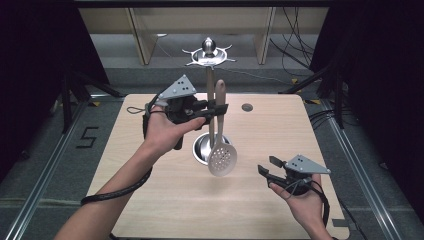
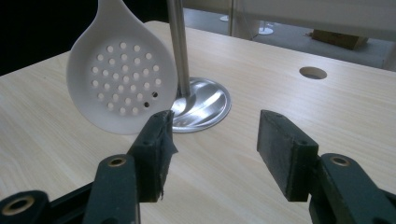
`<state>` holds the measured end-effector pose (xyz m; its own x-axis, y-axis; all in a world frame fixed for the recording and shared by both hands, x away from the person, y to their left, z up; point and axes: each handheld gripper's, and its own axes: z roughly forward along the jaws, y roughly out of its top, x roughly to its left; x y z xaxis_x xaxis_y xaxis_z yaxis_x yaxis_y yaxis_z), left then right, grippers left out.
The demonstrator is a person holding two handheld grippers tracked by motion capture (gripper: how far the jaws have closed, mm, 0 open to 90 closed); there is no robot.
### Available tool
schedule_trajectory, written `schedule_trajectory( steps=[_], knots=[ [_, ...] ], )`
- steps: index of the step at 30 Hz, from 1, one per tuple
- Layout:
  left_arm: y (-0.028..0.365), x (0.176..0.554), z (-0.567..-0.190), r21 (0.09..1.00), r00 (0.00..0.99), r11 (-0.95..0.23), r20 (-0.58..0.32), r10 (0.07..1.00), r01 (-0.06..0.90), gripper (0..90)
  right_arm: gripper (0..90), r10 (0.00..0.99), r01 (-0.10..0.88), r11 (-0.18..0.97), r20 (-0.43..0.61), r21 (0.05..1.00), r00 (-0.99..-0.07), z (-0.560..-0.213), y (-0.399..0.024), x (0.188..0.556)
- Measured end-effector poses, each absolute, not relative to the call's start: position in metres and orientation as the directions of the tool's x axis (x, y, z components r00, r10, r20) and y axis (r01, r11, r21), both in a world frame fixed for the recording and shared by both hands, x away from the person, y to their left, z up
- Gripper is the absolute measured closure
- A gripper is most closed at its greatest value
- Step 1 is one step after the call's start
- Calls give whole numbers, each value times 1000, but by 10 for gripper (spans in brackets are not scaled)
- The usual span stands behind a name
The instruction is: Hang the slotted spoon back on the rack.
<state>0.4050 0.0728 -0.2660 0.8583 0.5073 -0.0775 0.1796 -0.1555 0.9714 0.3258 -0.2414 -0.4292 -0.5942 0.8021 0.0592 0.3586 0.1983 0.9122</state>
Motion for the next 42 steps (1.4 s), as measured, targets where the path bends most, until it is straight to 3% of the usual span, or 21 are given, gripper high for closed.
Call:
schedule_trajectory(
  steps=[42],
  knots=[
    [78,418,-250,970,858,-151,-91,505,191,739,457,799,355,200,57,913,-599,-431,-241,327]
  ],
)
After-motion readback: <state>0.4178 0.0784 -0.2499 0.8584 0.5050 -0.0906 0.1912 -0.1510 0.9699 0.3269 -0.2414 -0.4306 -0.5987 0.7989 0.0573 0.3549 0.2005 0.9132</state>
